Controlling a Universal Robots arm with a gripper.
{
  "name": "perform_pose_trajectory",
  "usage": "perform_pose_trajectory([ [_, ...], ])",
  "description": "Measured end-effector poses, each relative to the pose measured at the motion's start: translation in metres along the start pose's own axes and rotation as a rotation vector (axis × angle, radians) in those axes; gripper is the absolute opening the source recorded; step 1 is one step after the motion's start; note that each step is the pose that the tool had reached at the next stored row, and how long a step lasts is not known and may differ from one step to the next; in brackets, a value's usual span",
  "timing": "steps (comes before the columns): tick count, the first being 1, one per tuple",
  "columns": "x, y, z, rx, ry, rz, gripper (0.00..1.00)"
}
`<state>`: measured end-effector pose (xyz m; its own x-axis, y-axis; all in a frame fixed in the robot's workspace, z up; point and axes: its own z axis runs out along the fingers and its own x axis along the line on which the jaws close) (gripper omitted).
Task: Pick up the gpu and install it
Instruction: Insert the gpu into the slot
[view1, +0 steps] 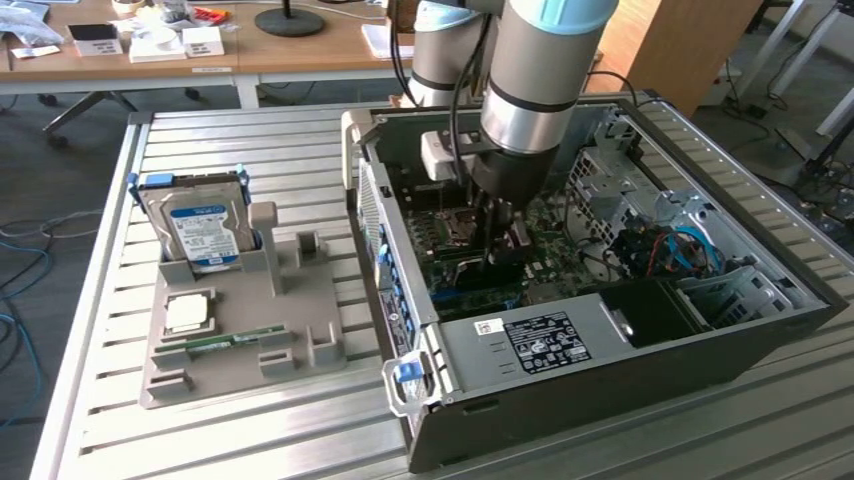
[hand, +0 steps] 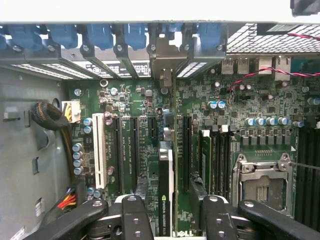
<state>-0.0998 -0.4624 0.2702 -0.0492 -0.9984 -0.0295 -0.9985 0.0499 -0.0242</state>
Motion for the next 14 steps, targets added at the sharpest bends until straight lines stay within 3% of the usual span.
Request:
perform_pose_trajectory([
  [14,-0.0002,-0.0001,-0.0067,0.0000,0.0001,0.000,0.46],
])
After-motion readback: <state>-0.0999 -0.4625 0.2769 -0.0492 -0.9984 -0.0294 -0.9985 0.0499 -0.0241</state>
